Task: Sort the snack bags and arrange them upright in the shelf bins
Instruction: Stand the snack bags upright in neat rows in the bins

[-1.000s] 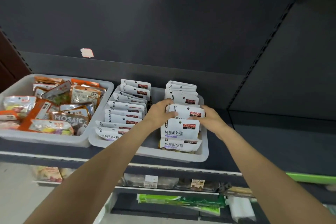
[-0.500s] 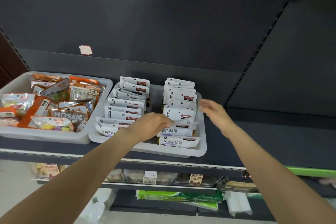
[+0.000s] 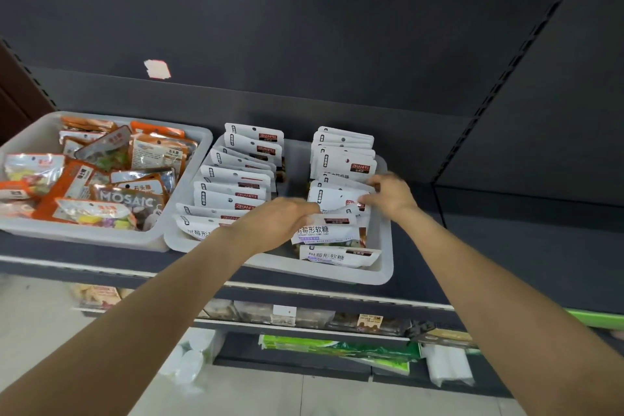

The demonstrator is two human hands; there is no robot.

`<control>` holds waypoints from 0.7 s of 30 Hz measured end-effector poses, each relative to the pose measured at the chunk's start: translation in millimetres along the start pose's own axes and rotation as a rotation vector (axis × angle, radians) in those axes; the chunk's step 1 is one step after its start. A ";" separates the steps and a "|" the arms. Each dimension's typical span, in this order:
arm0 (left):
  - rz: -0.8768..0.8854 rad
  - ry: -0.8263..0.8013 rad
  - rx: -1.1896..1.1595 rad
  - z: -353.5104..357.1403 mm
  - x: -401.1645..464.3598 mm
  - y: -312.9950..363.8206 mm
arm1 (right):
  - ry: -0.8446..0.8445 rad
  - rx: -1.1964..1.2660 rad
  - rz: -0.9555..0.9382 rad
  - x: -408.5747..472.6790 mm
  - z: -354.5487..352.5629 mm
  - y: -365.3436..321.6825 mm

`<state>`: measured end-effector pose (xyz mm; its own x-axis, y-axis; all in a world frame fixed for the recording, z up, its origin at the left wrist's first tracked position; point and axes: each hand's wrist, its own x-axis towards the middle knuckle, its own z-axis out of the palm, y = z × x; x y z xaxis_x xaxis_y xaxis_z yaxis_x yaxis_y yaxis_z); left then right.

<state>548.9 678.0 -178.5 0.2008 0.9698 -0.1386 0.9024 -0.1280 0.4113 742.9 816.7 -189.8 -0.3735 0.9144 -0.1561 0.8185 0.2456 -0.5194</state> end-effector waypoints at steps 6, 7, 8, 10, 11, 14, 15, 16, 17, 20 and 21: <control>-0.055 -0.007 0.003 -3.4 -0.1 6.9 | -0.010 -0.035 -0.062 -8.2 -1.7 -0.7; -0.056 0.009 -0.012 -4.2 -0.8 7.0 | 0.000 -0.010 -0.062 -10.9 -2.1 -2.1; -0.054 0.028 -0.029 -5.7 -2.1 7.6 | 0.007 0.039 -0.067 -13.3 -3.5 -2.9; -0.042 0.081 -0.061 -8.3 -6.5 8.8 | 0.028 0.173 -0.110 -21.5 -9.6 -5.7; -0.033 0.110 -0.061 -9.5 -8.5 9.6 | 0.061 0.227 -0.150 -27.0 -14.8 -9.1; -0.024 0.156 -0.046 -10.1 -8.7 16.7 | 0.140 0.254 -0.256 -40.4 -23.9 -15.4; -0.029 0.174 -0.051 -8.4 -5.5 19.6 | 0.110 0.234 -0.260 -43.2 -23.4 -16.0; -0.049 0.195 -0.086 -5.8 -2.3 23.9 | 0.054 0.203 -0.244 -45.7 -21.5 -16.1; -0.084 0.227 -0.144 -1.2 1.1 28.5 | -0.008 0.185 -0.208 -47.0 -19.0 -14.5; -0.290 0.397 -0.385 5.6 12.1 39.2 | -0.075 0.455 -0.051 -50.0 -16.3 -11.8; -0.366 0.409 -0.547 4.6 19.8 39.5 | -0.080 0.584 -0.003 -51.5 -17.0 -12.2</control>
<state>590.3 691.2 -169.1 -0.3264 0.9439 -0.0514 0.5462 0.2327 0.8047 759.5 772.1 -161.2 -0.4256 0.8814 -0.2051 0.4495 0.0091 -0.8932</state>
